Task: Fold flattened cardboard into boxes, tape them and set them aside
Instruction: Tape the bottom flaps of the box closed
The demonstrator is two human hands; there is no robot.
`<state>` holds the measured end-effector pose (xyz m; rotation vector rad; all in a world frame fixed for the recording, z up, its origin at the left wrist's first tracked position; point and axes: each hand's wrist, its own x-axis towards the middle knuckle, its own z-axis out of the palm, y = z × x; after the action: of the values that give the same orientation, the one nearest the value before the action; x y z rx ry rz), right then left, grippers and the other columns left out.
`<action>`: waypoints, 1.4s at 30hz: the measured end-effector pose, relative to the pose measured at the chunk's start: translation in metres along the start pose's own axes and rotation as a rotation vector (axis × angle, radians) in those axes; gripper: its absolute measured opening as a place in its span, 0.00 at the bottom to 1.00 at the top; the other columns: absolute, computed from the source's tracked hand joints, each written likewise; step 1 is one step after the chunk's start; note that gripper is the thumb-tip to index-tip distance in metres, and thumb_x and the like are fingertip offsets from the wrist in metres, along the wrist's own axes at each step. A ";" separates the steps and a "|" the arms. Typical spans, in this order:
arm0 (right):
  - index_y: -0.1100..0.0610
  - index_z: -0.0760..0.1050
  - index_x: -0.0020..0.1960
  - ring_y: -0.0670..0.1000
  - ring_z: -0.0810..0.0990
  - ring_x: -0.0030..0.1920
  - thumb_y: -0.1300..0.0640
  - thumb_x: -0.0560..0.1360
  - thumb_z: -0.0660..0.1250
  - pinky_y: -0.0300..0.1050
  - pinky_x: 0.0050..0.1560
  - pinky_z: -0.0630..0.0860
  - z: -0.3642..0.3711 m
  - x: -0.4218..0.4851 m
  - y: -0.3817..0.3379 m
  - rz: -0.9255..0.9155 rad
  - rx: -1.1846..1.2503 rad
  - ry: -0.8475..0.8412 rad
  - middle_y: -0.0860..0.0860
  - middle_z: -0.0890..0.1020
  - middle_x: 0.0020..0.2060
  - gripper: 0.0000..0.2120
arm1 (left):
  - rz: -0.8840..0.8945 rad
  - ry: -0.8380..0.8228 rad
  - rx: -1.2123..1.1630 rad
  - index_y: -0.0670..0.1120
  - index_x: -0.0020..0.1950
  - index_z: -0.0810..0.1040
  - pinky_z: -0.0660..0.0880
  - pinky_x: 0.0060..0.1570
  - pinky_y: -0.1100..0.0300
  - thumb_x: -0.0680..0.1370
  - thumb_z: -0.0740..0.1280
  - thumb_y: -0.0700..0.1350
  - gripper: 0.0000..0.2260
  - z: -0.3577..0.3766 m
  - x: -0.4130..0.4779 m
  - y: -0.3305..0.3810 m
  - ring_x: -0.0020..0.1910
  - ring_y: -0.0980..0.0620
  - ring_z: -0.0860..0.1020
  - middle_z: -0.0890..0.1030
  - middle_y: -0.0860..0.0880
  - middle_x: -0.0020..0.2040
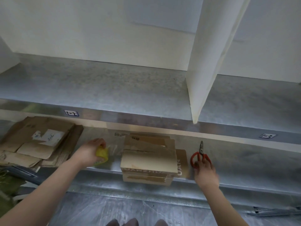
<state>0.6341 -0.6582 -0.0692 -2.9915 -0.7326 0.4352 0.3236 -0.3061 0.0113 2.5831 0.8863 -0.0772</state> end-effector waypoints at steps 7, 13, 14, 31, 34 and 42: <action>0.56 0.70 0.64 0.59 0.79 0.50 0.44 0.80 0.55 0.49 0.49 0.77 0.013 0.026 0.003 0.209 0.183 0.117 0.57 0.80 0.52 0.20 | -0.084 0.030 0.002 0.51 0.53 0.71 0.66 0.41 0.60 0.66 0.78 0.49 0.21 0.001 -0.006 0.011 0.46 0.52 0.71 0.73 0.53 0.50; 0.64 0.68 0.60 0.60 0.81 0.48 0.49 0.79 0.61 0.47 0.41 0.76 0.014 0.026 0.002 0.250 0.251 0.026 0.60 0.80 0.50 0.19 | -0.099 0.018 -0.007 0.48 0.55 0.71 0.67 0.41 0.59 0.66 0.77 0.49 0.22 0.004 -0.007 0.015 0.45 0.51 0.72 0.72 0.53 0.49; 0.64 0.68 0.61 0.60 0.81 0.49 0.50 0.79 0.61 0.47 0.41 0.74 0.015 0.025 0.001 0.249 0.235 -0.002 0.60 0.80 0.51 0.19 | -0.100 0.016 -0.020 0.49 0.54 0.71 0.69 0.41 0.58 0.66 0.78 0.49 0.22 0.004 -0.007 0.013 0.45 0.51 0.73 0.73 0.53 0.50; 0.59 0.72 0.62 0.57 0.76 0.44 0.60 0.73 0.67 0.48 0.44 0.71 -0.033 -0.156 -0.101 0.435 0.646 0.170 0.55 0.79 0.45 0.17 | 0.093 -0.162 -0.157 0.53 0.51 0.69 0.65 0.41 0.61 0.67 0.77 0.50 0.21 -0.012 0.008 -0.016 0.50 0.52 0.71 0.72 0.53 0.53; 0.56 0.70 0.65 0.55 0.79 0.51 0.60 0.73 0.68 0.47 0.45 0.71 -0.041 -0.190 -0.147 0.371 0.753 0.220 0.52 0.81 0.52 0.21 | 0.098 -0.203 -0.150 0.51 0.54 0.69 0.66 0.44 0.60 0.68 0.77 0.50 0.22 -0.012 0.012 -0.020 0.50 0.51 0.71 0.71 0.51 0.54; 0.49 0.75 0.55 0.44 0.82 0.39 0.59 0.70 0.75 0.35 0.37 0.75 -0.014 -0.228 -0.252 0.212 1.141 -0.056 0.48 0.82 0.40 0.16 | 0.132 -0.245 -0.168 0.47 0.60 0.72 0.65 0.46 0.62 0.69 0.77 0.48 0.24 -0.013 0.022 -0.026 0.53 0.49 0.72 0.74 0.46 0.59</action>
<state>0.3312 -0.5379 0.0277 -1.9627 -0.0613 0.6523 0.3249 -0.2699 0.0098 2.4043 0.6047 -0.2640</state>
